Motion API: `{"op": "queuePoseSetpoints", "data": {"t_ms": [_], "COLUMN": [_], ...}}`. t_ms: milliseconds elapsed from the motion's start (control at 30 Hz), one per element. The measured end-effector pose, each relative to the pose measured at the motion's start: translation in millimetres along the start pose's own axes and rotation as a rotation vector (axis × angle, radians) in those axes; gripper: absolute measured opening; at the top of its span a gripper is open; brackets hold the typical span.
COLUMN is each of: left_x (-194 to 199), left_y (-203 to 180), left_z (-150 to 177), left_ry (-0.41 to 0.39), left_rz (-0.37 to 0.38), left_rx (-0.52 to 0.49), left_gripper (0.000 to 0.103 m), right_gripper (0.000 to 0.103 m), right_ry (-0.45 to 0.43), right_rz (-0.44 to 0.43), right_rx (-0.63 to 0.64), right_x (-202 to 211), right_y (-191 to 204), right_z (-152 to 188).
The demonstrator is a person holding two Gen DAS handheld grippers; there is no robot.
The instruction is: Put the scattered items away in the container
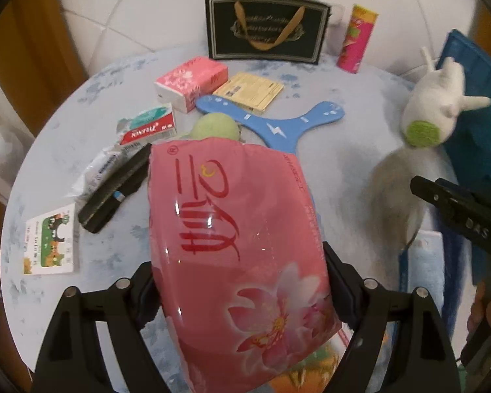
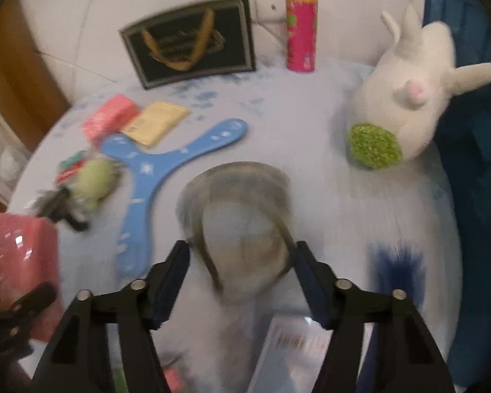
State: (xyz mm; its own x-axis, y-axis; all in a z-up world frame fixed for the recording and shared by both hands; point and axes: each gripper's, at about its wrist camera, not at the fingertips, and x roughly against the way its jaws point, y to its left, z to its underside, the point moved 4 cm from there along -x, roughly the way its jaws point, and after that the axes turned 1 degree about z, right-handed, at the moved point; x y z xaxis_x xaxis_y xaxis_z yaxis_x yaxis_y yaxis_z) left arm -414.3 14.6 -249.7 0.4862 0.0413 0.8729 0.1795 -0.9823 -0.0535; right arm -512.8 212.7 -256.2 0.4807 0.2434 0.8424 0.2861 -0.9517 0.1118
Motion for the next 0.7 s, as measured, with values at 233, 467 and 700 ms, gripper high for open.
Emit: {"op": "queuePoseSetpoints", "data": {"t_ms": [233, 467, 700], "left_x": [14.2, 8.2, -19.7], "left_y": [14.8, 21.9, 17.6], "left_z": [34.0, 51.2, 36.4], "left_ry": [0.015, 0.049, 0.055], "left_rz": [0.037, 0.015, -0.006], "left_rx": [-0.039, -0.006, 0.015], "left_gripper": [0.083, 0.083, 0.083], "right_gripper": [0.026, 0.072, 0.085], "right_ry": [0.002, 0.045, 0.076], "right_rz": [0.028, 0.034, 0.021], "right_rx": [-0.056, -0.076, -0.041], "right_x": [38.8, 30.4, -5.6], "right_y": [16.7, 5.9, 1.7], "right_z": [52.3, 77.6, 64.9]}}
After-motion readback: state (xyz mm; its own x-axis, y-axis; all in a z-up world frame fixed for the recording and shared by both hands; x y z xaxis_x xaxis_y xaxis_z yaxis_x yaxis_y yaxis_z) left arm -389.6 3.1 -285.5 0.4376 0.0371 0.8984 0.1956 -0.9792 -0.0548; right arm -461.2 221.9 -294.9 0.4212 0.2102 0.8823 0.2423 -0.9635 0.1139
